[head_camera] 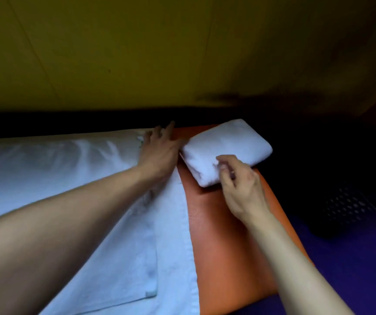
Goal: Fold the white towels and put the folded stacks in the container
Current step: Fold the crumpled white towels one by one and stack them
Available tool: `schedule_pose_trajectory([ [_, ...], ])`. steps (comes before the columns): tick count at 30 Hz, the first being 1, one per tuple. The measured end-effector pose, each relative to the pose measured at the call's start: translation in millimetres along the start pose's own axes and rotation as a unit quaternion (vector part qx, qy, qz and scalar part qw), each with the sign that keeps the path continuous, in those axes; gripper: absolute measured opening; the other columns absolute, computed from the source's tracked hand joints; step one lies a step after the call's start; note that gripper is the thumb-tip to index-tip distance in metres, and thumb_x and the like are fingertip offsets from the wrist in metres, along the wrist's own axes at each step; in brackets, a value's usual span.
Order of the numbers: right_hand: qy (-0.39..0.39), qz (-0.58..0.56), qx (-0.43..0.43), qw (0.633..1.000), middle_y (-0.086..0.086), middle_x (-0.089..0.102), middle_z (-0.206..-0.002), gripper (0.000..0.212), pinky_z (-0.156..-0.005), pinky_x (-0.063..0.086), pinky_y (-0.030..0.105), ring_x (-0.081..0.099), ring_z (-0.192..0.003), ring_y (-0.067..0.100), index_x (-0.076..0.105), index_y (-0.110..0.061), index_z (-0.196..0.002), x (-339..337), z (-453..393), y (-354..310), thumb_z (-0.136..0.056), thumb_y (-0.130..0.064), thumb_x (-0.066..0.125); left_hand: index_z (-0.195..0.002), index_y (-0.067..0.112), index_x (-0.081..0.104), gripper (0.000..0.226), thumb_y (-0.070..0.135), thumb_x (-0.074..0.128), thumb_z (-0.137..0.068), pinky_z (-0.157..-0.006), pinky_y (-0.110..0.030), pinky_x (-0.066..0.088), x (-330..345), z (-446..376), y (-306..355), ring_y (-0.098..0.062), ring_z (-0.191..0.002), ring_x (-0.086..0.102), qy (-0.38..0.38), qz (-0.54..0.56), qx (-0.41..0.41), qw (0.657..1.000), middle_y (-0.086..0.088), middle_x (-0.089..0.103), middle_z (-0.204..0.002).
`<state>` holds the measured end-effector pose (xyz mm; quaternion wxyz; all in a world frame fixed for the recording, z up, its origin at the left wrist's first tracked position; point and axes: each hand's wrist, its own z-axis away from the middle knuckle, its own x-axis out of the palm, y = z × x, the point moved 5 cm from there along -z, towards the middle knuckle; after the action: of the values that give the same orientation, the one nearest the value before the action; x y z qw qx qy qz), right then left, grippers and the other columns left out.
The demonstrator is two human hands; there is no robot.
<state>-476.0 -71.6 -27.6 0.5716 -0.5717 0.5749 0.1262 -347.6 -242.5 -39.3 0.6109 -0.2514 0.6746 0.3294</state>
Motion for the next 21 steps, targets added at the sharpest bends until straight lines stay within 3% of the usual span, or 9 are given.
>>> schedule_pose_trajectory([
  [3, 0.021, 0.109, -0.016, 0.994, 0.007, 0.058, -0.138, 0.046, -0.107, 0.037, 0.043, 0.052, -0.127, 0.028, 0.064, -0.025, -0.130, -5, -7, 26, -0.086, -0.031, 0.051, -0.153, 0.033, 0.033, 0.059, 0.021, 0.036, -0.095, -0.108, -0.054, 0.034, -21, 5, 8, -0.044, -0.134, 0.038, 0.055, 0.044, 0.009, 0.997, -0.014, 0.029, -0.159],
  [5, 0.000, 0.123, -0.018, 0.992, 0.013, 0.051, -0.146, 0.047, -0.110, 0.038, 0.048, 0.048, -0.132, 0.033, 0.059, -0.028, -0.137, 5, -7, 38, -0.092, -0.033, 0.049, -0.143, 0.028, 0.048, 0.055, 0.032, 0.040, -0.089, -0.099, -0.051, 0.044, -15, 32, 38, -0.043, -0.125, 0.047, 0.078, 0.068, 0.129, 0.986, -0.013, 0.044, -0.151],
  [7, -0.008, 0.110, -0.016, 0.994, 0.015, 0.048, -0.148, 0.044, -0.110, 0.037, 0.047, 0.044, -0.134, 0.034, 0.055, -0.028, -0.142, 16, -8, 41, -0.098, -0.029, 0.050, -0.140, 0.031, 0.052, 0.051, 0.044, 0.040, -0.092, -0.098, -0.050, 0.044, 4, 55, 57, -0.042, -0.132, 0.044, 0.066, 0.018, 0.207, 0.976, -0.011, 0.047, -0.149],
  [13, -0.006, 0.133, 0.007, 0.991, 0.014, 0.045, -0.152, 0.053, -0.110, 0.036, 0.047, 0.043, -0.137, 0.034, 0.045, -0.023, -0.149, 33, -28, 38, -0.098, -0.034, 0.054, -0.153, 0.043, 0.029, 0.050, 0.034, 0.037, -0.104, -0.116, -0.051, 0.018, 18, 11, 39, -0.037, -0.150, 0.016, 0.021, 0.017, 0.103, 0.994, -0.002, 0.010, -0.168],
  [17, -0.015, 0.138, 0.021, 0.990, 0.013, 0.042, -0.154, 0.058, -0.114, 0.032, 0.045, 0.040, -0.140, 0.033, 0.043, -0.022, -0.151, 35, -34, 34, -0.095, -0.036, 0.040, -0.154, 0.043, 0.025, 0.052, 0.031, 0.036, -0.105, -0.115, -0.051, 0.022, 14, 8, 37, -0.036, -0.149, 0.017, -0.014, 0.045, 0.101, 0.994, 0.001, 0.002, -0.169],
  [21, -0.056, 0.130, 0.032, 0.989, 0.011, 0.029, -0.162, 0.061, -0.121, 0.023, 0.042, 0.026, -0.149, 0.029, 0.031, -0.021, -0.156, 32, -24, 28, -0.098, -0.027, 0.047, -0.158, 0.040, 0.013, 0.062, 0.032, 0.038, -0.102, -0.115, -0.049, 0.023, 7, 37, 30, -0.038, -0.148, 0.019, -0.013, 0.044, 0.102, 0.994, -0.003, -0.001, -0.169],
])
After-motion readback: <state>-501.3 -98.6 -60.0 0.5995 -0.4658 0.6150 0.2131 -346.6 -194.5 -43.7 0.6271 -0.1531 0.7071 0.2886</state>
